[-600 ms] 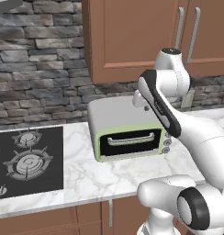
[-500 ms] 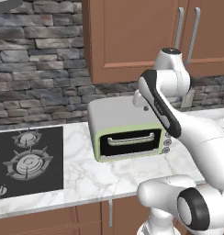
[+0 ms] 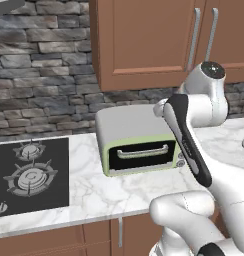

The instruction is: The dining table condiment station is running low on shaker. Refill the condiment station by opening the cabinet and taking the shaker from the cabinet and placing it on the dining table.

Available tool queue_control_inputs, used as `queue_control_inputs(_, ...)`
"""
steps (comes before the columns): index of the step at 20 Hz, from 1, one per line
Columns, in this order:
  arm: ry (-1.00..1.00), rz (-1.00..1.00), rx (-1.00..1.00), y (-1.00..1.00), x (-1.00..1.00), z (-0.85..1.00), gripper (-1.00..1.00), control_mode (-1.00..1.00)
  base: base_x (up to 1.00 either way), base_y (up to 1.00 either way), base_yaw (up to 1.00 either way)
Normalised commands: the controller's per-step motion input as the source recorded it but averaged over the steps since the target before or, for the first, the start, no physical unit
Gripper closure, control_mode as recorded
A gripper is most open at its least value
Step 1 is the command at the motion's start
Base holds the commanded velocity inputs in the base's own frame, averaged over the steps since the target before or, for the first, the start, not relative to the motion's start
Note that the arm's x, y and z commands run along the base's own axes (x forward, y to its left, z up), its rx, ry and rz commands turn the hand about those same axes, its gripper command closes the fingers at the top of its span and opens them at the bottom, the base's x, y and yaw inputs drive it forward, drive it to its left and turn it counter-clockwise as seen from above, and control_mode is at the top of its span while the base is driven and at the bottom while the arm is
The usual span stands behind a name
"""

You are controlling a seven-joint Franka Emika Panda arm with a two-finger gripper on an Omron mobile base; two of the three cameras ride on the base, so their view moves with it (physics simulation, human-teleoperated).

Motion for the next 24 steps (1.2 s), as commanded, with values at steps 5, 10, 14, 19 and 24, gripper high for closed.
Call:
queue_control_inputs(5, -0.49, 0.00, 0.03, -0.34, -0.28, 0.40, -1.00, -1.00, 0.00, 0.00, 0.00)
queue_control_inputs(10, -0.25, -0.04, 0.03, -0.42, -0.05, 0.75, -1.00, -1.00, 0.00, 0.00, 0.00)
queue_control_inputs(14, -0.15, -0.07, 0.08, -0.31, 0.00, 1.00, -1.00, -1.00, 0.00, 0.00, 0.00)
queue_control_inputs(19, -0.08, -0.07, 0.10, -0.23, 0.00, 0.89, -1.00, -1.00, 0.00, 0.00, 0.00)
queue_control_inputs(24, -0.01, -0.02, 0.10, -0.21, 0.03, 0.57, -1.00, -1.00, 0.00, 0.00, 0.00)
